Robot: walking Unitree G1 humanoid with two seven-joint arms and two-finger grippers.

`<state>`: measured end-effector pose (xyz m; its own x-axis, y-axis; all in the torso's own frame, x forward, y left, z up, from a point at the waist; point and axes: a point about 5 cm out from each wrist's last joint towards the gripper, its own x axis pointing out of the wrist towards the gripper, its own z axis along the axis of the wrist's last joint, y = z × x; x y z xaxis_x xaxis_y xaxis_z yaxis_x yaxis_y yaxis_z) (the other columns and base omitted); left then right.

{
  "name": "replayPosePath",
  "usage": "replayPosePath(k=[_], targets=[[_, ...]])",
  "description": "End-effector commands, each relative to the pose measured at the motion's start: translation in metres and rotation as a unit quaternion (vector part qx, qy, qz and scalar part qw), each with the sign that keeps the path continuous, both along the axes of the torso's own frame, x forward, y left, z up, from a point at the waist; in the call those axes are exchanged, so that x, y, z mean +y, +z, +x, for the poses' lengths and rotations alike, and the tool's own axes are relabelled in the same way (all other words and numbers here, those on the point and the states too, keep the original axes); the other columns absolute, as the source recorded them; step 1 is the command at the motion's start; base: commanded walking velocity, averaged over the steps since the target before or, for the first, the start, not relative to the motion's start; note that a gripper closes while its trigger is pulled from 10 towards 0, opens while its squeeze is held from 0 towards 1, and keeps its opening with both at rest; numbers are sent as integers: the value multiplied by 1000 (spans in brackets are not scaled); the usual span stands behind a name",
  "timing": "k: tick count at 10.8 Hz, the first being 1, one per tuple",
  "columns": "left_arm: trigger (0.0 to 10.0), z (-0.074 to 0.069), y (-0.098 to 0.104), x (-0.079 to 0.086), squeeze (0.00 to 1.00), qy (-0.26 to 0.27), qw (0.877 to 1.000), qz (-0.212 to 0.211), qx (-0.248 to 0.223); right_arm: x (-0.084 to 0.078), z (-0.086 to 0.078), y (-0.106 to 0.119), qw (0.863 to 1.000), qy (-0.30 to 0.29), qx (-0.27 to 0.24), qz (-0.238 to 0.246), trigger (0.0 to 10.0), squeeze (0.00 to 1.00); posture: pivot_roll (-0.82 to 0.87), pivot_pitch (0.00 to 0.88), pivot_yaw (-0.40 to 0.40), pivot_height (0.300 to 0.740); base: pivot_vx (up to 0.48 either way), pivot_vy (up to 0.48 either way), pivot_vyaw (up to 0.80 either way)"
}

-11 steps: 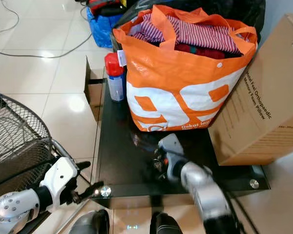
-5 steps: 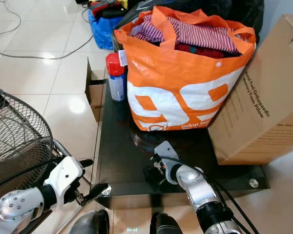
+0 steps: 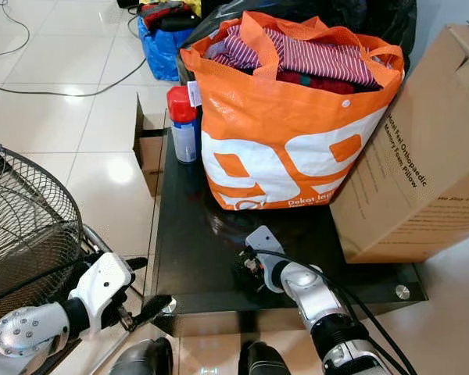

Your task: Hang keys on a hook

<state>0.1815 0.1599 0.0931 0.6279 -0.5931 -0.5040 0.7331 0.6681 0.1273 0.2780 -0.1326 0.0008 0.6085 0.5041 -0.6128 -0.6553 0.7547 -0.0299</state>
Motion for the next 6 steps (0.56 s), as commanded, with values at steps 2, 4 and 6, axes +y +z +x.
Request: replayPosePath(k=[2, 4, 6], targets=[[10000, -2, 0, 0, 722, -5, 1000, 5, -3, -1, -12, -15, 999, 9, 34, -8, 392, 0, 63, 162, -39, 740, 0, 0, 0], [10000, -3, 0, 0, 725, -6, 1000, 5, -2, -3, -13, -17, 999, 6, 37, -7, 39, 0, 62, 158, -39, 740, 0, 0, 0], [10000, -3, -1, -1, 725, -6, 1000, 4, -2, -3, -14, -19, 999, 4, 38, -4, 0, 0, 63, 155, -39, 740, 0, 0, 0]])
